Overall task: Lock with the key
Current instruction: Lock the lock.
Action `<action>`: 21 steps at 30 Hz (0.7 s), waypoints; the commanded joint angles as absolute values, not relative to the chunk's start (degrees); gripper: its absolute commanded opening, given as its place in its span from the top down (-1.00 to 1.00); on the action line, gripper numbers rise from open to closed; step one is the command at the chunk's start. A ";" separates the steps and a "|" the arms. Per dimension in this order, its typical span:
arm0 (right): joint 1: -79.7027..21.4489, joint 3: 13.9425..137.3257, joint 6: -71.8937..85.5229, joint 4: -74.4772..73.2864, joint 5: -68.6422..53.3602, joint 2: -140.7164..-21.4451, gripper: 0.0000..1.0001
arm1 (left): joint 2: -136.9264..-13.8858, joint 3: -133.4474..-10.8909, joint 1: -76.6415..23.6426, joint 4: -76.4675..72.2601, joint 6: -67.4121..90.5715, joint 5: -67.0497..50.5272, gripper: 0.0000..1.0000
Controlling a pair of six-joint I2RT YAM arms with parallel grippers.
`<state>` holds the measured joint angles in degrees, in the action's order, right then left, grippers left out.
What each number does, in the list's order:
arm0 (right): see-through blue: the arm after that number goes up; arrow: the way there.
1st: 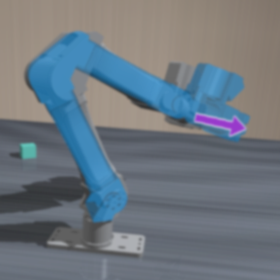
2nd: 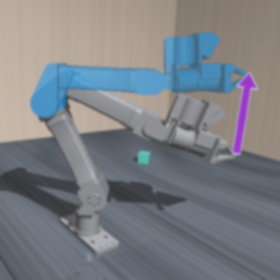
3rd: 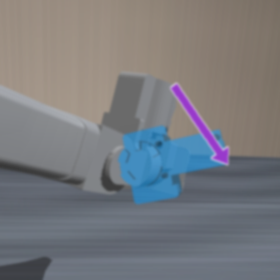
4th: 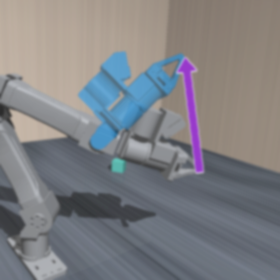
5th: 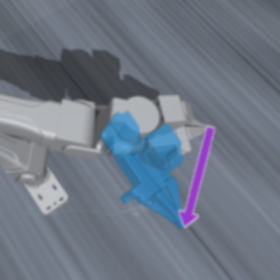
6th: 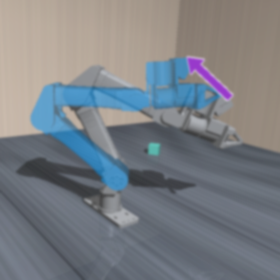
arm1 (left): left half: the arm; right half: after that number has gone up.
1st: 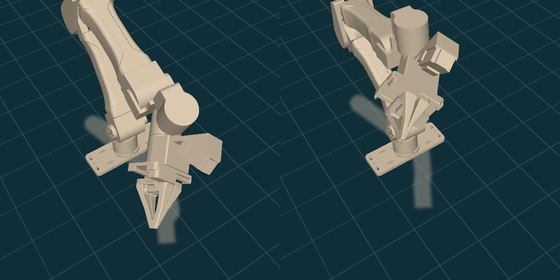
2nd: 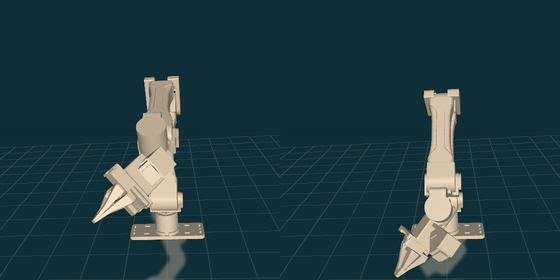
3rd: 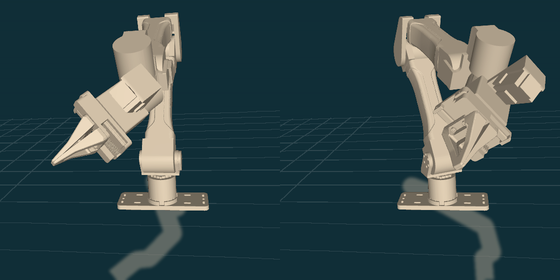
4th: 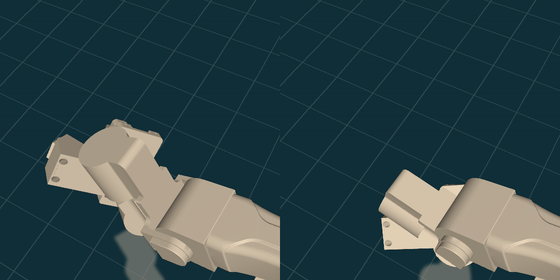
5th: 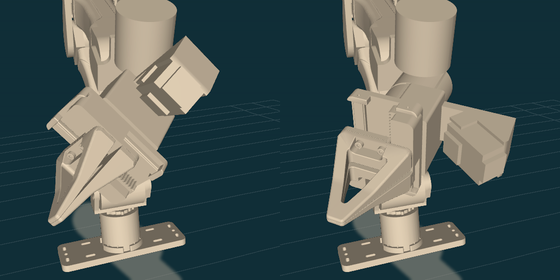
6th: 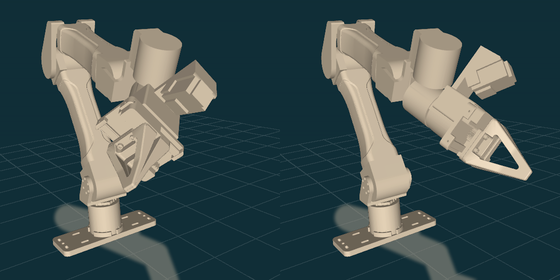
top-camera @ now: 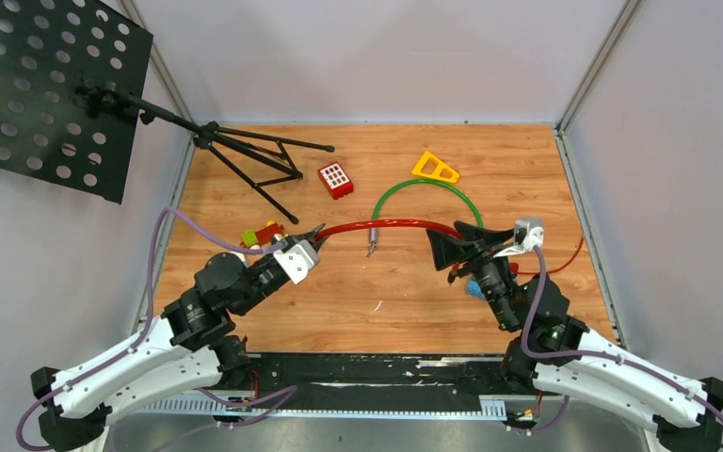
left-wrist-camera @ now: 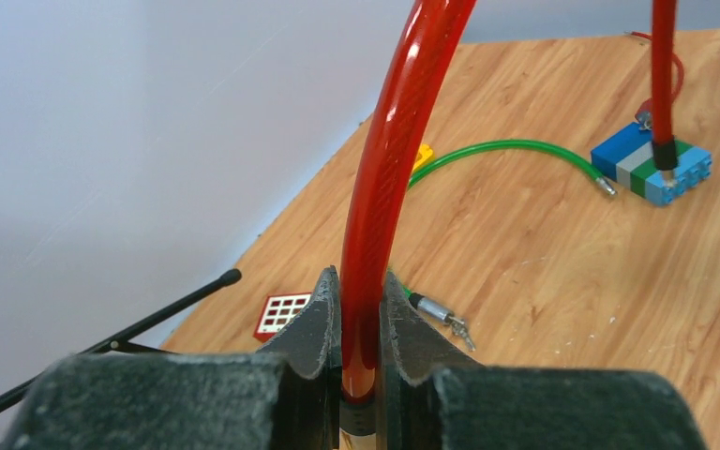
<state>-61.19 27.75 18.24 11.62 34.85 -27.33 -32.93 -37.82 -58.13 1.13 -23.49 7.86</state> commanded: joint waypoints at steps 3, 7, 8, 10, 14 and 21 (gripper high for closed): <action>-61.21 23.45 8.30 15.26 33.42 -24.44 -0.48 | -33.84 -42.53 -58.42 -2.54 -25.23 10.20 1.00; -61.23 23.01 7.29 11.60 34.19 -24.17 -0.47 | -35.09 -44.39 -58.45 -1.82 -23.91 12.93 1.00; -61.24 23.01 7.65 10.27 34.76 -24.17 -0.47 | -35.42 -44.88 -58.40 -1.62 -23.42 14.15 1.00; -61.24 23.03 8.40 8.19 35.64 -24.44 -0.47 | -36.23 -46.01 -58.40 -1.21 -21.94 16.73 1.00; -61.26 22.71 8.94 6.86 35.69 -26.72 -0.46 | -38.72 -49.06 -58.36 1.11 -20.05 19.19 1.00; -61.26 22.14 9.50 9.92 39.88 -34.85 -0.44 | -39.58 -50.77 -58.42 -0.48 -17.52 20.38 1.00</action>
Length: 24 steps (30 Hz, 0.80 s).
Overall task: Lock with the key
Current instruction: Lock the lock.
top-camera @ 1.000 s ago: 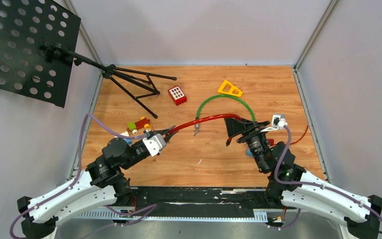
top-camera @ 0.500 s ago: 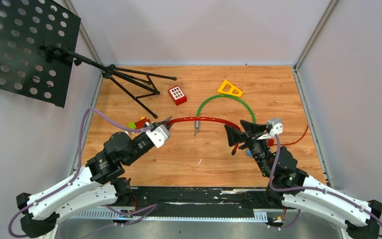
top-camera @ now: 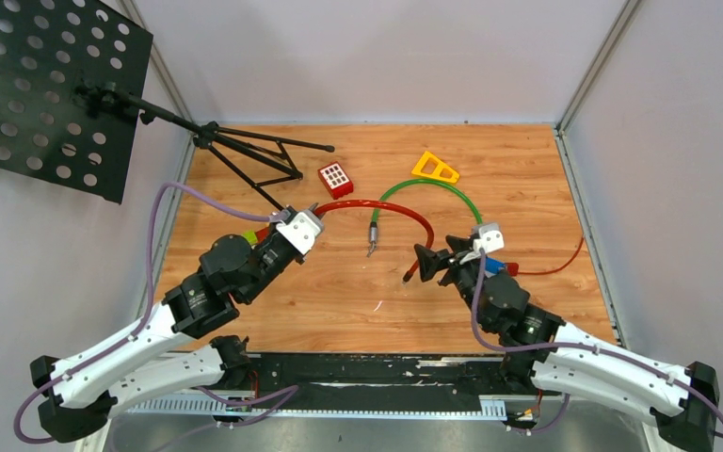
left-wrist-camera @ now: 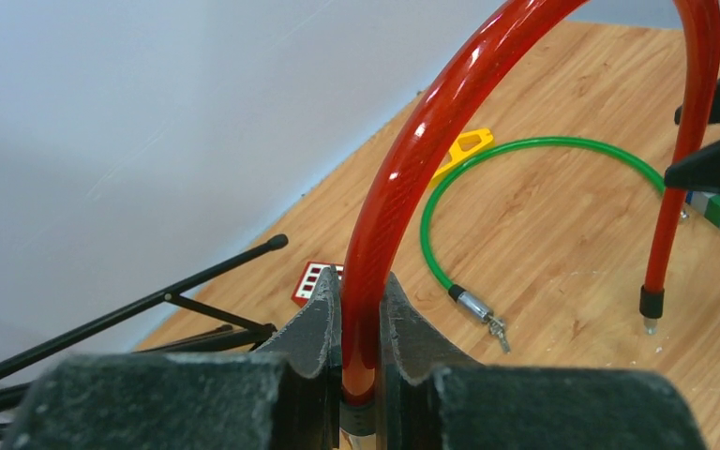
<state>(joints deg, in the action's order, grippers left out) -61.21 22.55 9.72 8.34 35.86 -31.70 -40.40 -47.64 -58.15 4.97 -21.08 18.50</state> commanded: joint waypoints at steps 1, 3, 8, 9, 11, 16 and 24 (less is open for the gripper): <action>-61.25 21.97 9.89 10.38 41.12 -35.69 -0.43 | -39.59 -50.92 -58.40 -1.32 -17.09 20.72 1.00; -61.26 21.11 10.29 11.82 42.73 -37.24 -0.40 | -39.77 -51.47 -58.38 -1.37 -16.02 21.79 1.00; -61.11 18.32 10.68 17.91 43.51 -39.17 -0.35 | -41.13 -53.19 -58.39 -0.26 -14.75 22.64 1.00; -61.05 17.89 10.68 18.64 43.77 -39.55 -0.32 | -41.27 -53.33 -58.40 -0.26 -14.49 22.79 1.00; -60.55 17.27 11.05 19.46 43.90 -39.99 -0.26 | -41.53 -53.43 -58.45 -0.26 -14.19 22.93 1.00; -59.24 15.89 11.25 21.67 42.50 -40.68 -0.13 | -41.75 -53.27 -58.44 -0.26 -13.16 22.94 1.00; -56.85 15.86 11.54 24.63 39.05 -40.76 0.41 | -41.51 -52.66 -58.43 -0.26 -10.88 22.92 1.00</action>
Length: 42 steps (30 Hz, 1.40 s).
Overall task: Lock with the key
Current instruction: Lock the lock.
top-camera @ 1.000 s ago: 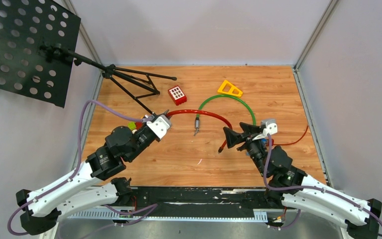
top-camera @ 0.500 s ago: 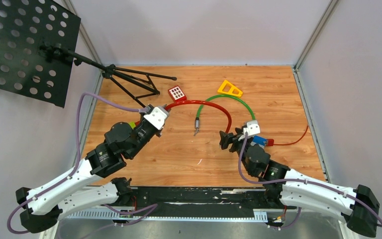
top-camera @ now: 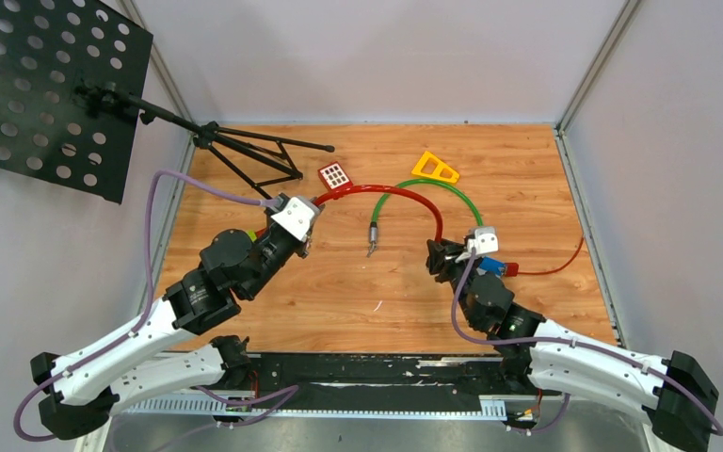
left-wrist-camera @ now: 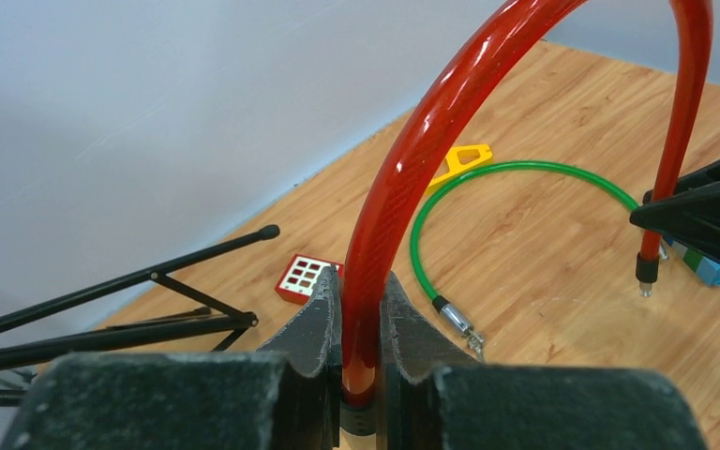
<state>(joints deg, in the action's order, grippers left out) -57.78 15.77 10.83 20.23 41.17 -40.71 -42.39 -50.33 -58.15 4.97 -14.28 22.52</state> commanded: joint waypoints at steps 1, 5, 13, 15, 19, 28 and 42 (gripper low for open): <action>-56.64 15.95 11.59 24.88 38.75 -40.86 0.51 | -41.35 -52.57 -58.42 -0.26 -10.62 22.83 1.00; -56.05 18.25 13.27 22.49 39.04 -40.92 0.83 | -40.81 -52.18 -58.44 -0.26 -9.31 22.90 1.00; -56.05 28.04 28.95 13.54 41.84 -35.69 1.00 | -39.16 -50.65 -58.41 -0.26 3.63 33.67 1.00; -56.07 27.43 36.39 17.21 42.25 -34.14 1.00 | -38.48 -49.68 -58.43 -0.26 8.87 35.65 1.00; -56.06 26.67 40.93 24.42 41.39 -35.08 1.00 | -35.57 -46.54 -58.43 -0.67 17.08 34.14 1.00; -57.56 26.18 34.96 53.08 32.39 -45.68 1.00 | -23.35 -34.46 -58.45 -12.68 35.08 32.51 1.00; -71.77 34.43 11.95 81.33 32.94 -63.06 1.00 | -18.46 -20.33 -58.37 -34.53 35.91 29.40 1.00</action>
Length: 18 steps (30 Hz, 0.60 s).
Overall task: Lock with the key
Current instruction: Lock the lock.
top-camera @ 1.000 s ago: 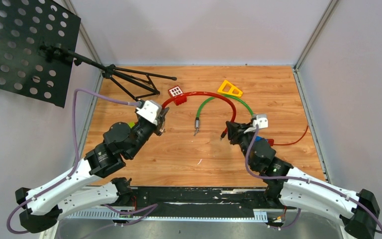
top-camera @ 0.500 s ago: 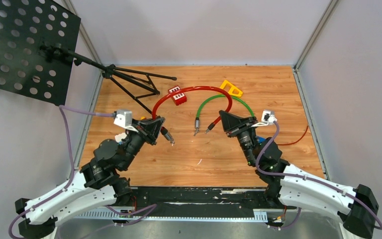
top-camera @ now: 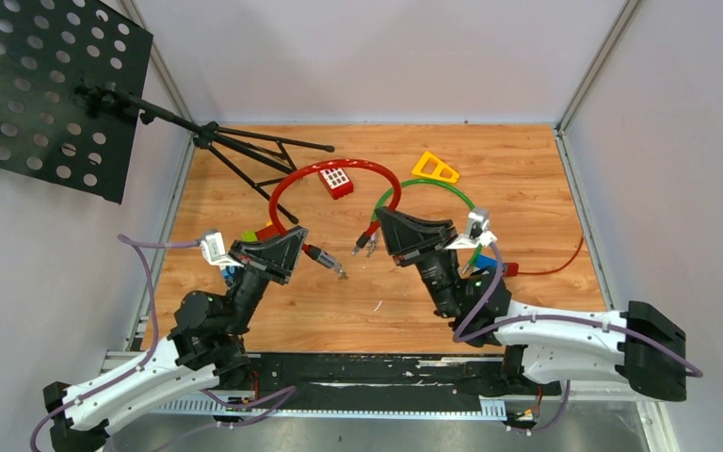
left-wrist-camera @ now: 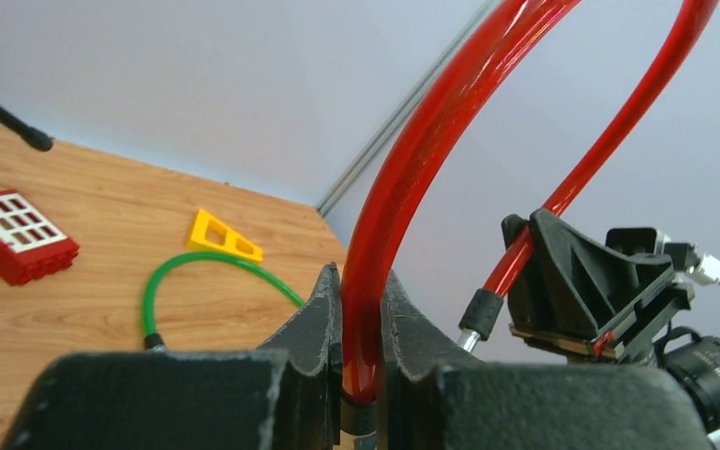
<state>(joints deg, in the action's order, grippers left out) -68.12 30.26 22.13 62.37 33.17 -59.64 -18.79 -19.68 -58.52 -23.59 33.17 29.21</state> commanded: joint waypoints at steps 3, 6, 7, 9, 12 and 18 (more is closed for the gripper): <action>-76.27 36.14 0.95 91.20 31.98 -69.04 1.00 | -18.54 -19.56 -58.43 -37.44 35.50 28.37 1.00; -78.79 39.12 -5.32 91.48 30.51 -71.96 1.00 | -18.67 -18.49 -58.40 -40.70 35.80 27.25 1.00; -79.17 39.89 -5.91 91.49 30.09 -72.65 1.00 | -18.76 -18.21 -58.36 -41.53 35.96 26.63 1.00; -79.58 41.14 -6.17 91.48 29.87 -73.58 1.00 | -18.99 -17.83 -58.39 -42.58 36.29 25.25 1.00; -79.84 42.10 -7.05 91.49 29.39 -73.79 1.00 | -18.61 -17.20 -58.41 -43.74 36.30 24.10 1.00; -79.87 43.25 -9.03 91.42 29.11 -74.18 1.00 | -17.93 -16.41 -58.39 -45.55 36.53 23.45 1.00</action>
